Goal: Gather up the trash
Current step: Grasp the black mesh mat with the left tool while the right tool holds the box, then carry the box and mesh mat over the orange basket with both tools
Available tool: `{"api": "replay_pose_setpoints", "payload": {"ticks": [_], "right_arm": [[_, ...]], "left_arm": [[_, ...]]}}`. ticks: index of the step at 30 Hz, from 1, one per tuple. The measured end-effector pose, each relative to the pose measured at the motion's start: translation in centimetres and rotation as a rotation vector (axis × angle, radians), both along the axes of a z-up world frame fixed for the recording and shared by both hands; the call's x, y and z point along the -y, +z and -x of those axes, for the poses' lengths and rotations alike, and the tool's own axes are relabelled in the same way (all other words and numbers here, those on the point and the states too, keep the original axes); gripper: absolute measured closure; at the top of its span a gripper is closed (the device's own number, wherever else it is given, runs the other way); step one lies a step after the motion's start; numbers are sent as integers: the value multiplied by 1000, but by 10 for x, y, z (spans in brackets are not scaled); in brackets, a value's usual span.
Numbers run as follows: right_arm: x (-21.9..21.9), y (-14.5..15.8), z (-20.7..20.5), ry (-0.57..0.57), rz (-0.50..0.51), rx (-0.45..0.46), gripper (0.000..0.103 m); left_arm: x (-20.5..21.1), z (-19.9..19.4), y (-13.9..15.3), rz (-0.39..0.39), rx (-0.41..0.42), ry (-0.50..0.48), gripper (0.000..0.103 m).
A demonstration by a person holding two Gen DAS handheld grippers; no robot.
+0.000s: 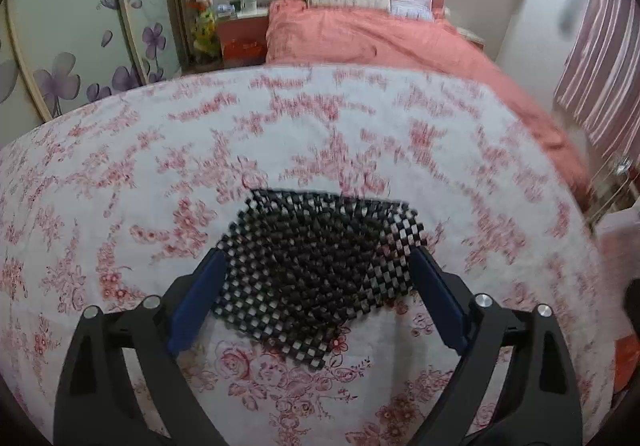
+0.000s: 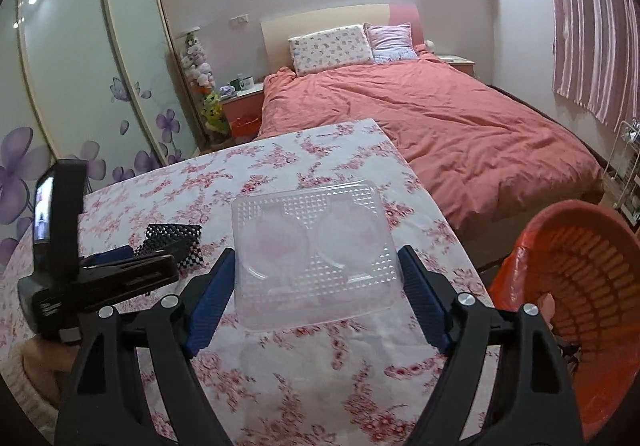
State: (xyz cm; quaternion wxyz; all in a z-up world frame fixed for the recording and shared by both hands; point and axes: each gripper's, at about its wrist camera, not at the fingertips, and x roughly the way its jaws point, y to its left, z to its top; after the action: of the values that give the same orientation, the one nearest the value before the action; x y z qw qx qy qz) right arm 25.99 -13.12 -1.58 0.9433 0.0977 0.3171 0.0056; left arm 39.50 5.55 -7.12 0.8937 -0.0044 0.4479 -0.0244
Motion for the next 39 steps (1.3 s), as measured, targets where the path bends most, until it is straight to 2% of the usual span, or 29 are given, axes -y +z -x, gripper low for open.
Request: {"api": "replay_pose_setpoints", "payload": {"ticks": [5,12,18,30,39], "right_arm": [[8,-1,6,-1,-22,4,23],[15,-2,13,-1,-32,7,23],[21,-3,17,-7,-37,7,23],[25,4,29,-14,-41,33,23],[29,26,56,-48,-45,102,23]], "left_arm": [[5,-1,0,-27,6,7,27],[10,1,4,-25,18,-4,59],[14,7,8,7,25,-33,87],[16,30,24,52,88,-88,91],[16,71,56,74,137,-101,91]]}}
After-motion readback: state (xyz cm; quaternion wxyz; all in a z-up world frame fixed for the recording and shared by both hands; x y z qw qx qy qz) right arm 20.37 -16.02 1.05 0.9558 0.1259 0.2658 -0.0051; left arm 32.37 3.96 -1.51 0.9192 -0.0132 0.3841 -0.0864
